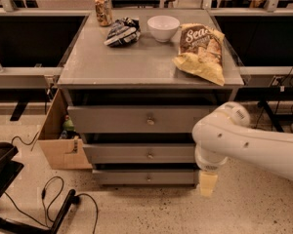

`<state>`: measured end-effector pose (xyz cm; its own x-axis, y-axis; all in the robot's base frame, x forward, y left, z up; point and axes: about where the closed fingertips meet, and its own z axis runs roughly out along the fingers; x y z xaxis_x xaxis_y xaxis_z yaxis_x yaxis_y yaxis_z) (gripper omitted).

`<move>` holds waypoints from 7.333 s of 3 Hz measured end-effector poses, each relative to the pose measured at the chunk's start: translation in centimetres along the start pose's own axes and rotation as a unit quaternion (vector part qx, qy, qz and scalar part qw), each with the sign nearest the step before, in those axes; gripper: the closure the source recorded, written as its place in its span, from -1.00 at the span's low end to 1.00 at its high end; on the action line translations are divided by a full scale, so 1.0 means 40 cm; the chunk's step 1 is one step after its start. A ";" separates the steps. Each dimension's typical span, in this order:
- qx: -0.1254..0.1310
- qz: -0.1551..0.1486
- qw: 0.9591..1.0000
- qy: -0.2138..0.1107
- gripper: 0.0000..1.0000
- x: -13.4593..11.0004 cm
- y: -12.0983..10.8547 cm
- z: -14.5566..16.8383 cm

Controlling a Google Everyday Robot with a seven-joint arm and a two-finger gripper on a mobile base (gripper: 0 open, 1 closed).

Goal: Open bottom drawer

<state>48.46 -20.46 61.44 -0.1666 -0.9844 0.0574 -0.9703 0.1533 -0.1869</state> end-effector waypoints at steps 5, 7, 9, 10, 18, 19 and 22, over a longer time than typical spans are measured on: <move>-0.011 -0.093 0.995 0.034 -1.00 -0.088 -0.040 0.613; -0.019 -0.106 0.994 -0.031 -1.00 -0.138 -0.034 0.888; 0.025 -0.105 0.994 -0.027 -1.00 -0.196 -0.117 1.040; 0.028 -0.084 0.996 -0.023 -1.00 -0.209 -0.142 1.099; -0.006 -0.030 1.000 -0.005 1.00 -0.193 -0.150 1.130; -0.006 -0.030 1.000 -0.005 1.00 -0.195 -0.154 1.121; -0.006 -0.030 1.000 -0.005 1.00 -0.197 -0.164 1.092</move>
Offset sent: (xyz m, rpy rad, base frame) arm 0.0782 0.0136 -0.2196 -0.1677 -0.0238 0.1973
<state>63.79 -17.50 19.37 -0.1072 -0.9925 0.0580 -0.9806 0.0959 -0.1709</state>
